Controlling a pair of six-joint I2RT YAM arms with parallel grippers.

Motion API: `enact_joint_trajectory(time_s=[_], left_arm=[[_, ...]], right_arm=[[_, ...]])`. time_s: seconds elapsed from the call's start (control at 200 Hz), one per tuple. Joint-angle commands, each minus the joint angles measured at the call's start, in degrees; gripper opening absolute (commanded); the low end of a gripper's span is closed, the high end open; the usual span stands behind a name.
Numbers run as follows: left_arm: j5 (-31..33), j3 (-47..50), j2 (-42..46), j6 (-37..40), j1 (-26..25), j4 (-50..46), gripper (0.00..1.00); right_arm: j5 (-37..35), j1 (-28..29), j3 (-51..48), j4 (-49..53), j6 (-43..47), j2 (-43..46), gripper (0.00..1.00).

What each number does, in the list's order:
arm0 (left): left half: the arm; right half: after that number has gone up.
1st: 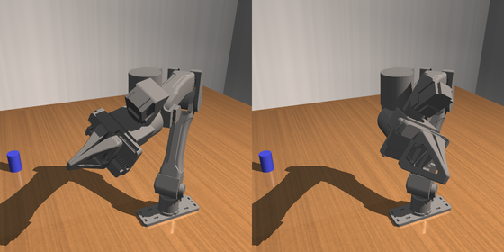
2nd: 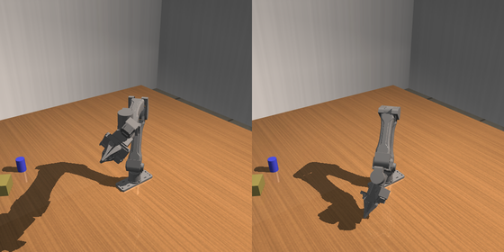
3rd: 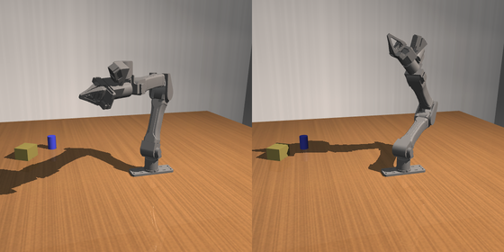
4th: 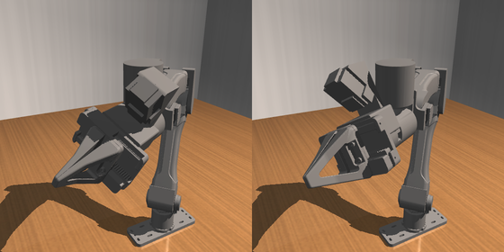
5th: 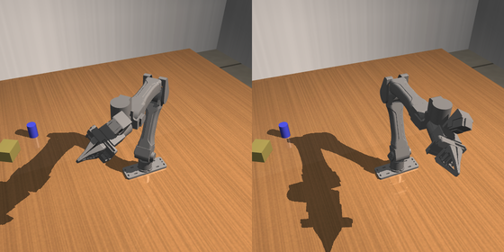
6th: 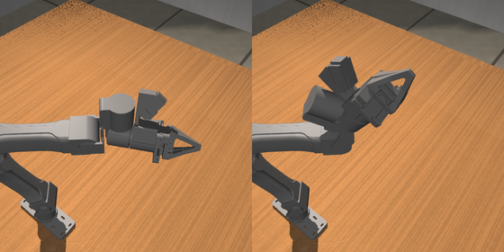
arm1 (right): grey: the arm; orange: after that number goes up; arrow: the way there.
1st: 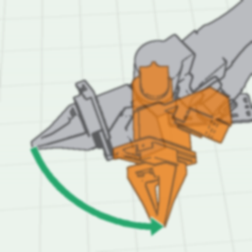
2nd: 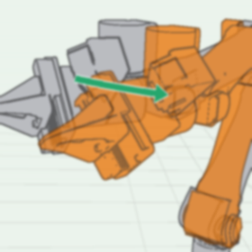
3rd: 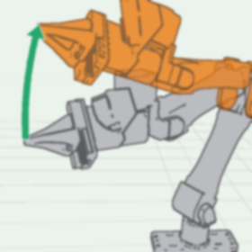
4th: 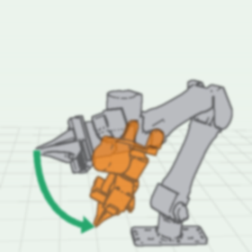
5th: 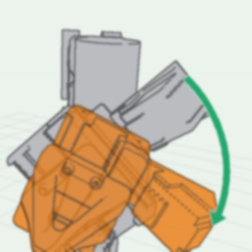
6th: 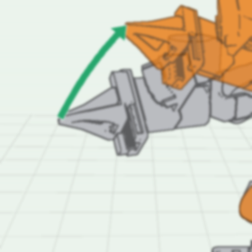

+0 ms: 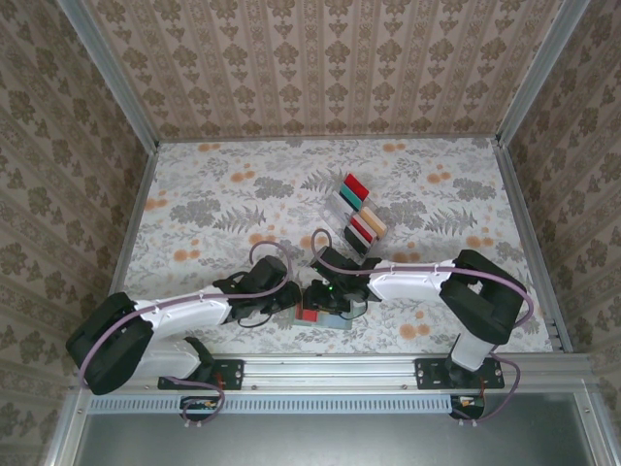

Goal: Put the credit cards into the card holder
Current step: Insert the credit card into the card slot.

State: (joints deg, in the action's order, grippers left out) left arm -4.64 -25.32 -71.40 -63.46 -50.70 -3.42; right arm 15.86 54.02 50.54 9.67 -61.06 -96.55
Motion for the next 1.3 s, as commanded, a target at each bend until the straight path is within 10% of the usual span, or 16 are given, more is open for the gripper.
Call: enact_joint_trajectory(time_s=[0.0, 1.295], left_arm=[[-0.9, 0.4, -0.1, -0.9, -0.5, 0.9, 0.32], [1.2, 0.3, 1.5, -1.2, -0.5, -0.1, 0.36]], right_arm=[[-1.6, 0.7, 1.9, 0.2, 1.2, 1.4, 0.39], [-7.3, 0.4, 5.7, 11.1, 7.6, 4.5, 0.41]])
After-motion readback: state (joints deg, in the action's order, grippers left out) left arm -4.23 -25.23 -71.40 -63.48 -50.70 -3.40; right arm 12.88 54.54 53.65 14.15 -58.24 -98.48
